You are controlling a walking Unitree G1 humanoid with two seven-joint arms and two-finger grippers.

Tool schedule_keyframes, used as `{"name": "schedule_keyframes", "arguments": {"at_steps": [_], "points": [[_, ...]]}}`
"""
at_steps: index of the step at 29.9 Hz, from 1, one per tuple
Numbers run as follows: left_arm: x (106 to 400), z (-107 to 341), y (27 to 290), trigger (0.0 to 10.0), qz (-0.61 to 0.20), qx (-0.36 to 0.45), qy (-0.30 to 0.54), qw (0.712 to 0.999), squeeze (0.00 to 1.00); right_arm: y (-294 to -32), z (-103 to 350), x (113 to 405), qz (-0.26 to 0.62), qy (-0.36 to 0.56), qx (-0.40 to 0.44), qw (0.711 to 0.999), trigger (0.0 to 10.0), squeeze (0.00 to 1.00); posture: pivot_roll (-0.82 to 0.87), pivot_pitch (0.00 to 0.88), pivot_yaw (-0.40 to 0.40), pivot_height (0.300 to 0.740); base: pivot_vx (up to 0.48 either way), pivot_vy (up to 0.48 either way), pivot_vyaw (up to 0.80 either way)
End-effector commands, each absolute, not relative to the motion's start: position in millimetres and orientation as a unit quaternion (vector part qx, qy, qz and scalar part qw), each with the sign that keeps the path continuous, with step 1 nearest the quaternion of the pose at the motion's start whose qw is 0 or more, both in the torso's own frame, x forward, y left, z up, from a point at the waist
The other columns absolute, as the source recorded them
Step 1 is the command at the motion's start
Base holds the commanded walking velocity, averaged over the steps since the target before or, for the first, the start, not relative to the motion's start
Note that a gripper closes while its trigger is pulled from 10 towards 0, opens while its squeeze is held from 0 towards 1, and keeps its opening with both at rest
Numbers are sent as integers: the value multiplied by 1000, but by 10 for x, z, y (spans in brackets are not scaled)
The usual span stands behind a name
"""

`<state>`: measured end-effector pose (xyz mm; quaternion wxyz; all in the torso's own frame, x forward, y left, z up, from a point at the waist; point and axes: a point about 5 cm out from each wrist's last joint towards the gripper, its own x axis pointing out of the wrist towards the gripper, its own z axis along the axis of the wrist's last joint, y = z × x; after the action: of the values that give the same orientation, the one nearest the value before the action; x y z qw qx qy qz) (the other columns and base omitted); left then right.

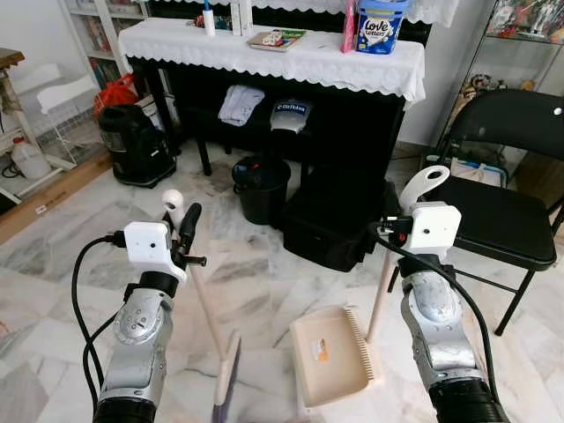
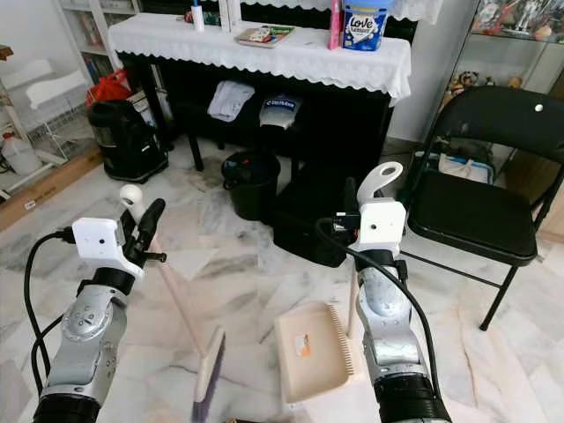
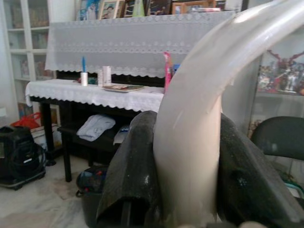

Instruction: Sweep floor

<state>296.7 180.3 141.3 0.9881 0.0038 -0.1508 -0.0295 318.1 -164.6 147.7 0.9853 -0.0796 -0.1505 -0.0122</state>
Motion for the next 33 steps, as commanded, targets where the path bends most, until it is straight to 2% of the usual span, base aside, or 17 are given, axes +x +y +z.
{"name": "schedule_keyframes", "arguments": {"at_steps": [1, 16, 33], "points": [[2979, 1510, 1832, 10000, -25, 8, -174, 984, 0, -1611, 1558, 3188, -11, -171, -72, 983, 10000, 0, 36, 0, 29, 740, 0, 0, 0], [2974, 1525, 1842, 10000, -23, 12, -176, 984, 0, -1595, 1539, 3165, -12, -171, -67, 983, 10000, 0, 34, 0, 40, 740, 0, 0, 0], [3021, 1547, 1837, 10000, -30, 12, -176, 984, 0, -1639, 1534, 3146, -25, -170, -70, 983, 10000, 0, 10, 0, 55, 740, 225, 0, 0]]}}
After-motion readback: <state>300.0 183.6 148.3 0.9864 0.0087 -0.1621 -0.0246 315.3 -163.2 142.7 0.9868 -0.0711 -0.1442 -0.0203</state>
